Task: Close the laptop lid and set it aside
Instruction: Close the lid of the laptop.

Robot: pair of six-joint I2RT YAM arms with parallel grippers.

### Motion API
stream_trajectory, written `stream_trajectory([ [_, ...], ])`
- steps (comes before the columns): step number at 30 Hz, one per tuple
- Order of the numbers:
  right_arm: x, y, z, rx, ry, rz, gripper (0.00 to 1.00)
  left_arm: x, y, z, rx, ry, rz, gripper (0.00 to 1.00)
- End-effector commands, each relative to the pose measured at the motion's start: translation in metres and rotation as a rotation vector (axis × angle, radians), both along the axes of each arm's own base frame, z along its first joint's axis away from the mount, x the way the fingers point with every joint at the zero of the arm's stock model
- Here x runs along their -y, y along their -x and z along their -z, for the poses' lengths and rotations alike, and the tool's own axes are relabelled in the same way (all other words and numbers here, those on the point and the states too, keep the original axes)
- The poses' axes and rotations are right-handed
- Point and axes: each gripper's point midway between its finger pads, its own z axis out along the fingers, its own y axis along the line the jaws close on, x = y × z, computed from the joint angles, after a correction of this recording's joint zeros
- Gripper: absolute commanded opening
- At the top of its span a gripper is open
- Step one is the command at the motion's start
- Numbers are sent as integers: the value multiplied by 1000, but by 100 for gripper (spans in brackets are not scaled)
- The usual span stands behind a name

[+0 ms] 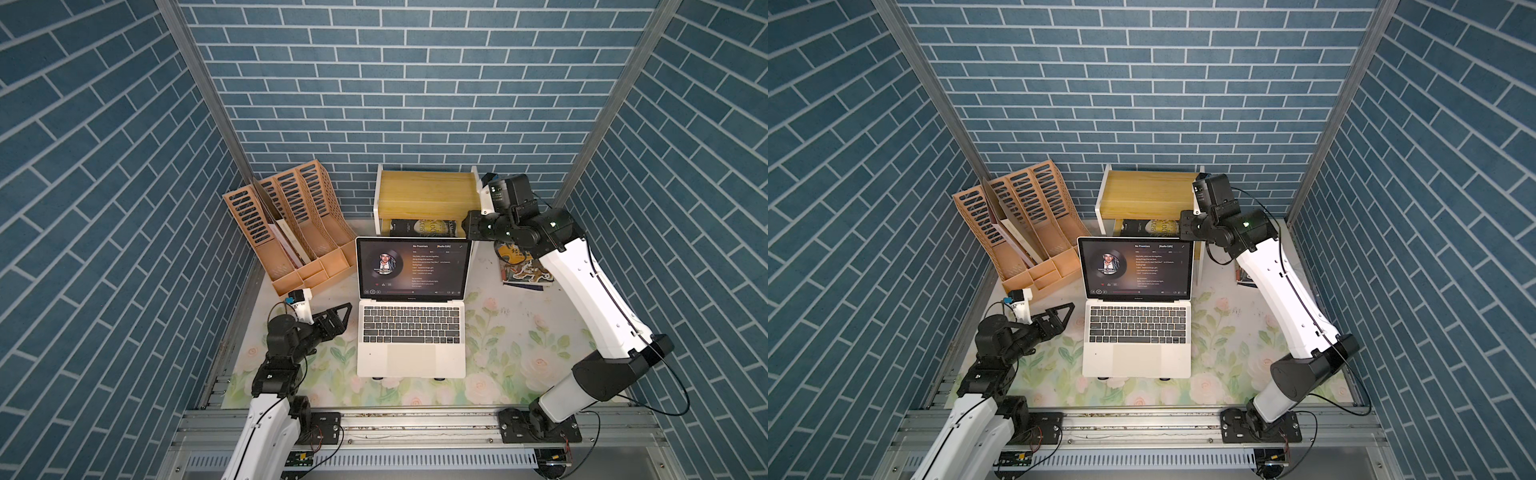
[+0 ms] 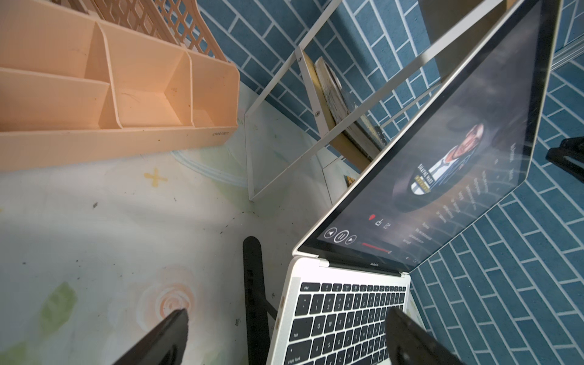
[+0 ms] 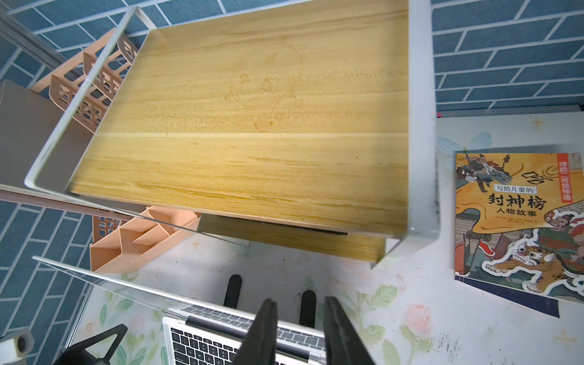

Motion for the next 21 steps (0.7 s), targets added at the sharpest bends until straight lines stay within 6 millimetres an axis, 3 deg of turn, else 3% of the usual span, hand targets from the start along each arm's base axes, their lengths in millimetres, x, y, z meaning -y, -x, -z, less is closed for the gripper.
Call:
stream_trajectory([
  [1,-3,5,2,-12,54,-30,29,9,5,11,-12,-35,34,100],
  [7,-11,4,8,-32,89,-49,28,30,7,20,-23,-109,70,100],
  [21,-25,2,16,-42,160,-60,27,28,7,33,-53,-156,51,100],
])
